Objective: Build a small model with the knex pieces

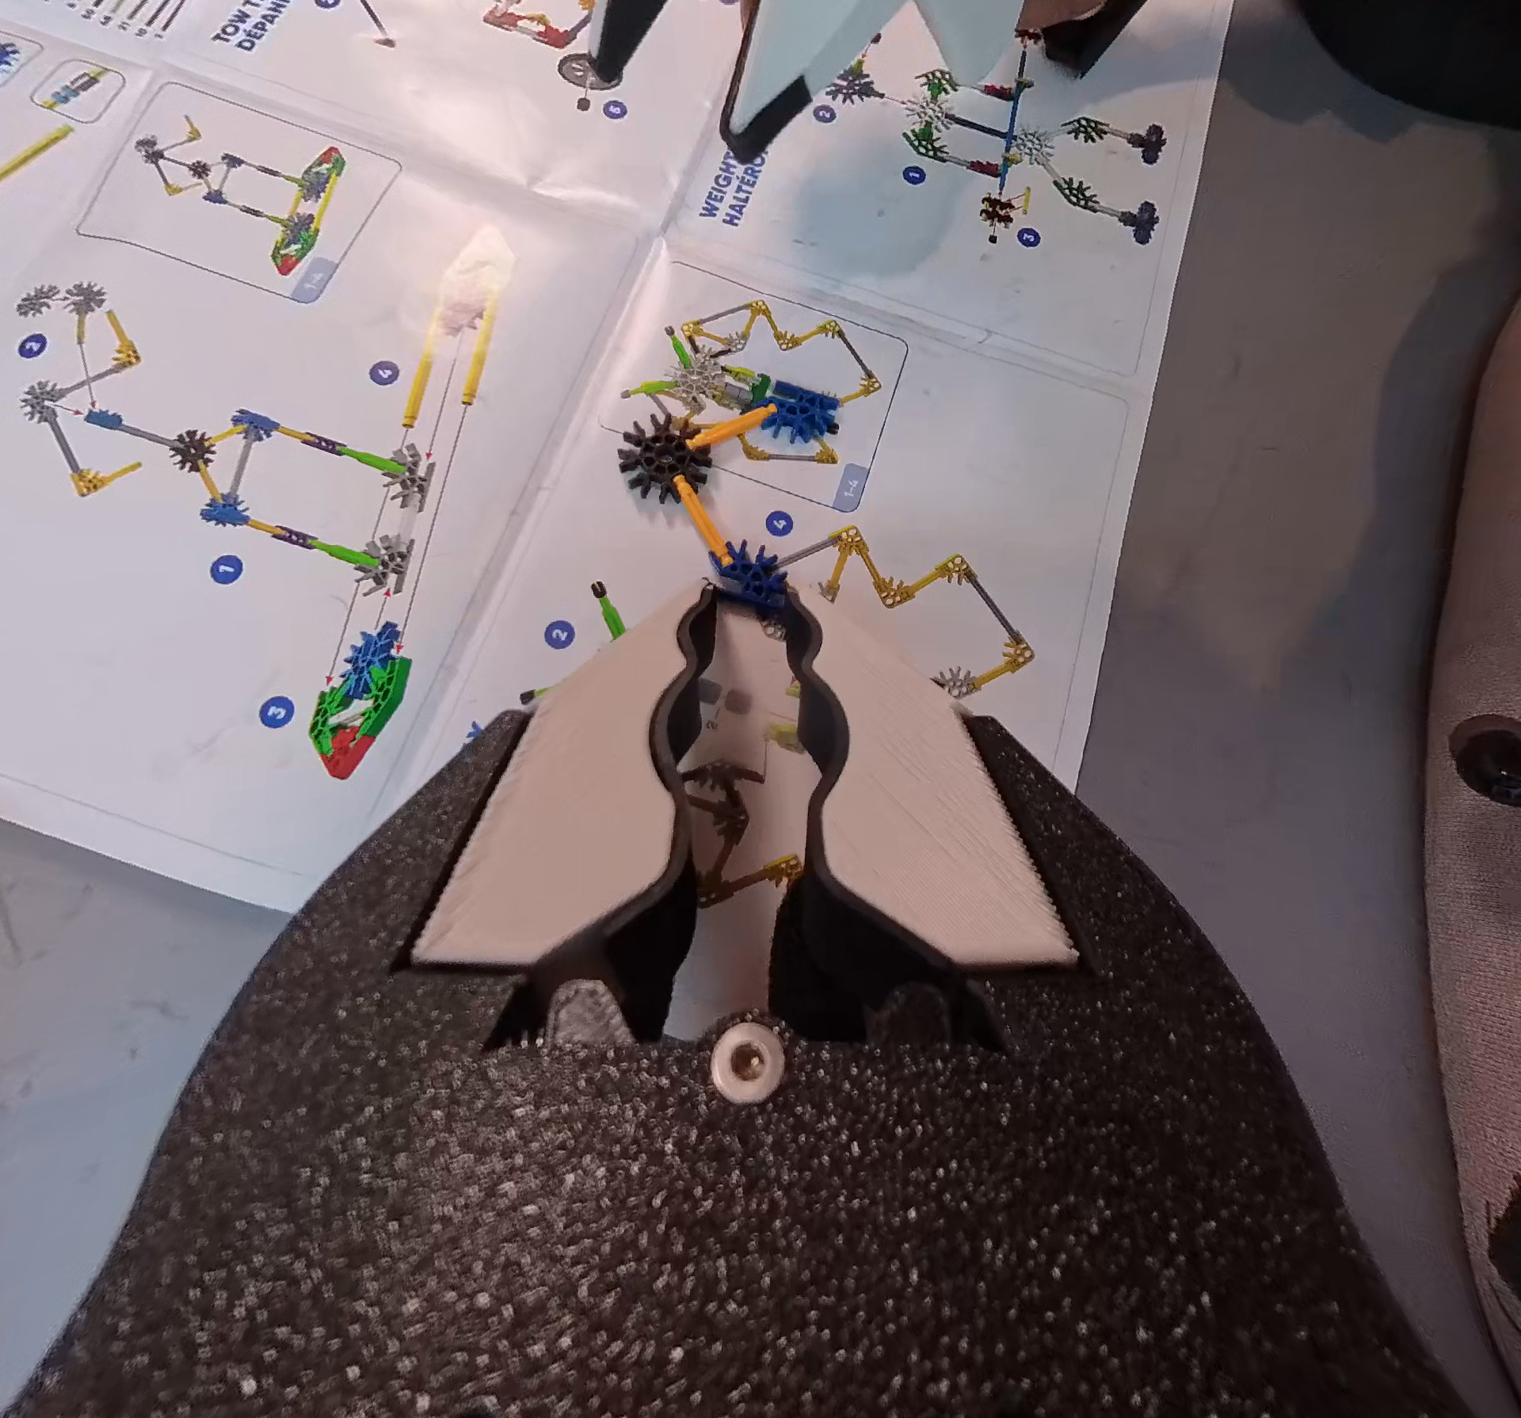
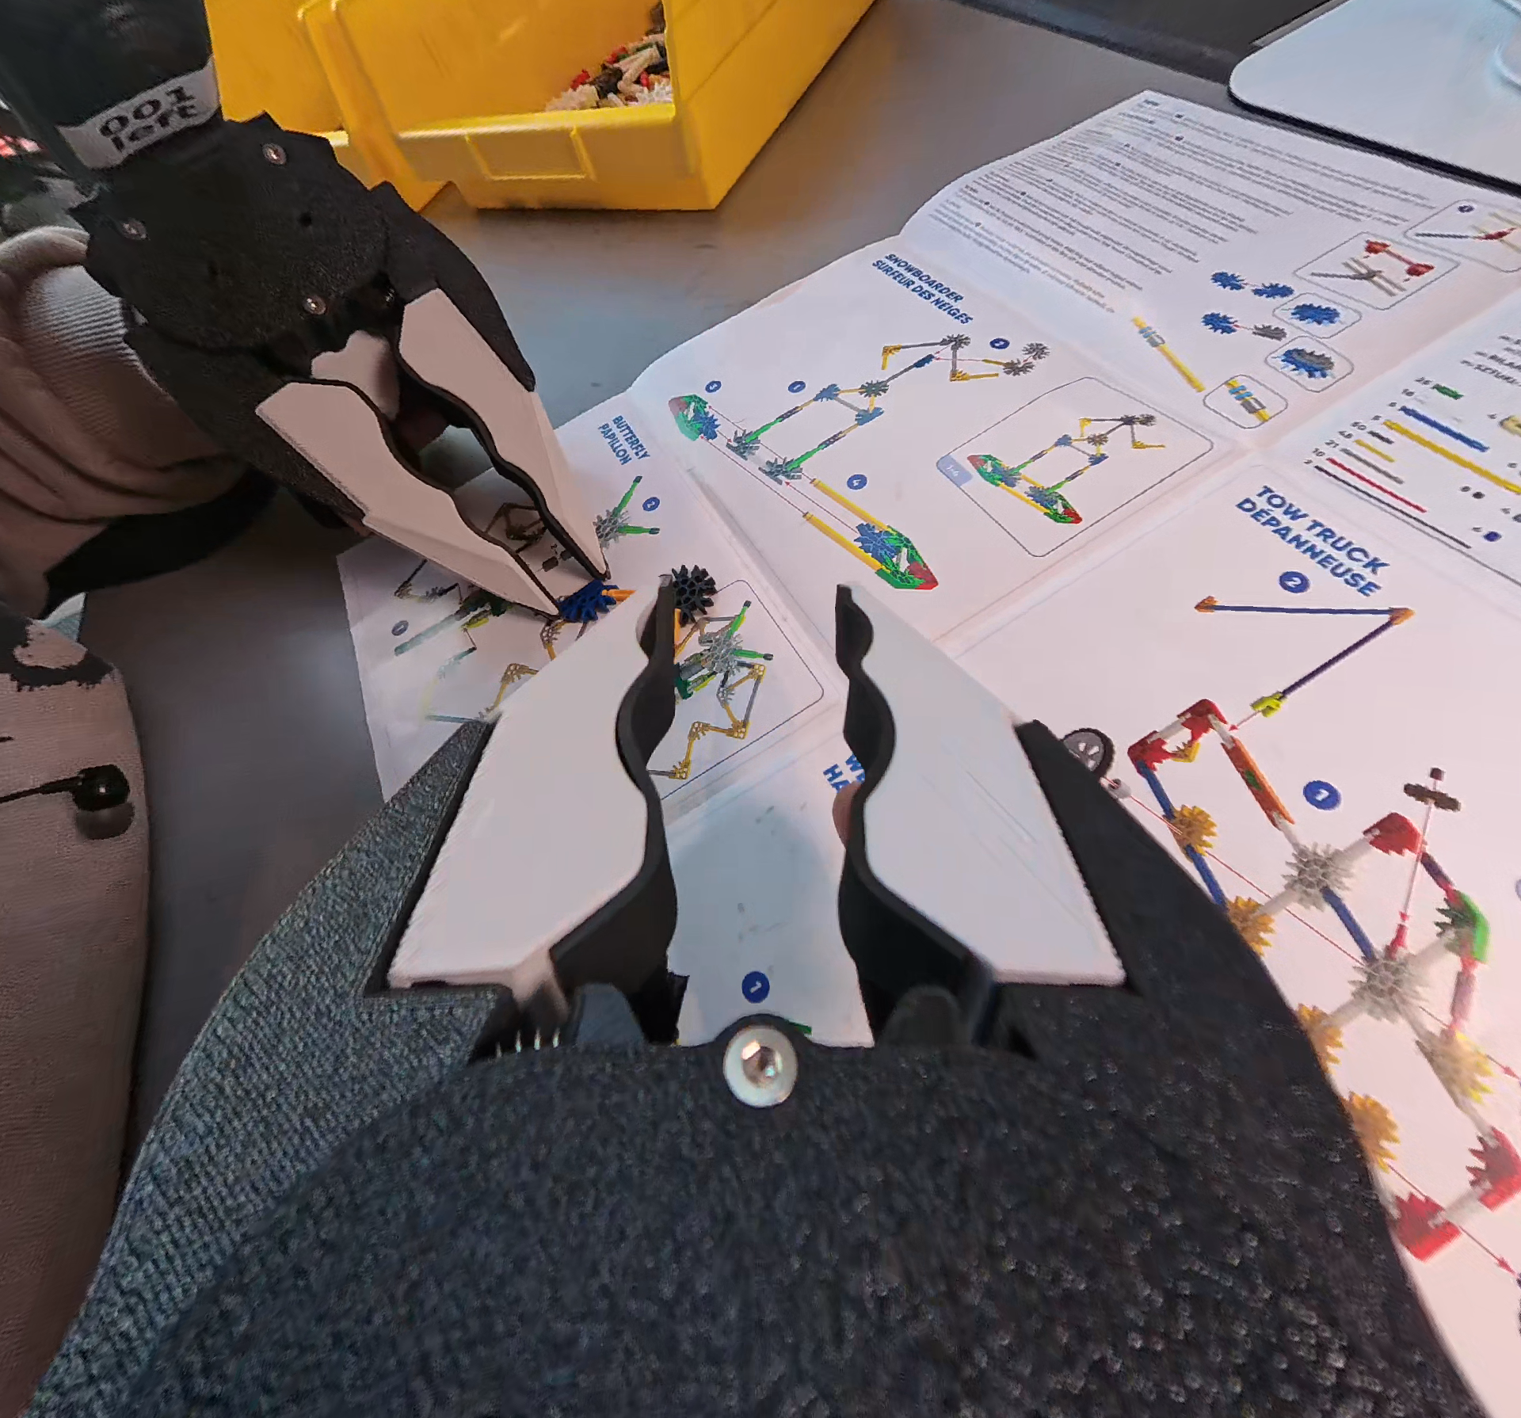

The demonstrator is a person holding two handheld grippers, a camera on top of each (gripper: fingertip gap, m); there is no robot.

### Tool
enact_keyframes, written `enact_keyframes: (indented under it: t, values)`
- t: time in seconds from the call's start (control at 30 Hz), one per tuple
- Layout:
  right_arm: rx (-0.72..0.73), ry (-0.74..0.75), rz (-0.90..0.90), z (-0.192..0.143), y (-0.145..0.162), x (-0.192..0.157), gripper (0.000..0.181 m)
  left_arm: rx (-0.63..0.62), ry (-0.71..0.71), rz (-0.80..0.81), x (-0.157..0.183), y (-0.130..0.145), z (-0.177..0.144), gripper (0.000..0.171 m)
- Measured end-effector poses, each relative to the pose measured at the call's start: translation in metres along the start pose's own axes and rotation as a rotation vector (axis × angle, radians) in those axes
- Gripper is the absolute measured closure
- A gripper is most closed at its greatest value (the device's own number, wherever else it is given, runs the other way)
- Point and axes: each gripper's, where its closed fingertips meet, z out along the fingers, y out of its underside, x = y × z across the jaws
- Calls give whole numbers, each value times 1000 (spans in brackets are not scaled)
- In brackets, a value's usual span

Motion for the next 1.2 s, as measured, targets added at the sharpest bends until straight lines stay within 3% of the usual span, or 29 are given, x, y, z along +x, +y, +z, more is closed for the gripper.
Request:
enact_keyframes:
  t: [0.33, 0.53, 0.7, 0.87, 1.03, 1.2]
  values:
    - [10, 3, -17, -2, 0, -2, 145, 9, 0, 57, -4, -4, 3, 155]
    - [25, 19, 14, -3, -2, 4, 137, 30, -32, 53, -11, -3, -1, 151]
    - [32, 28, 19, -4, -3, 5, 136, 129, -103, -25, -29, -15, -14, 150]
    - [81, 78, 28, -9, -10, 15, 141, 243, -254, -192, -69, -20, -31, 143]
    - [121, 174, -26, -16, -17, 26, 144, 284, -341, -266, -89, -19, -43, 140]
    - [100, 175, -42, -13, -13, 25, 145, 271, -346, -259, -89, -17, -41, 141]
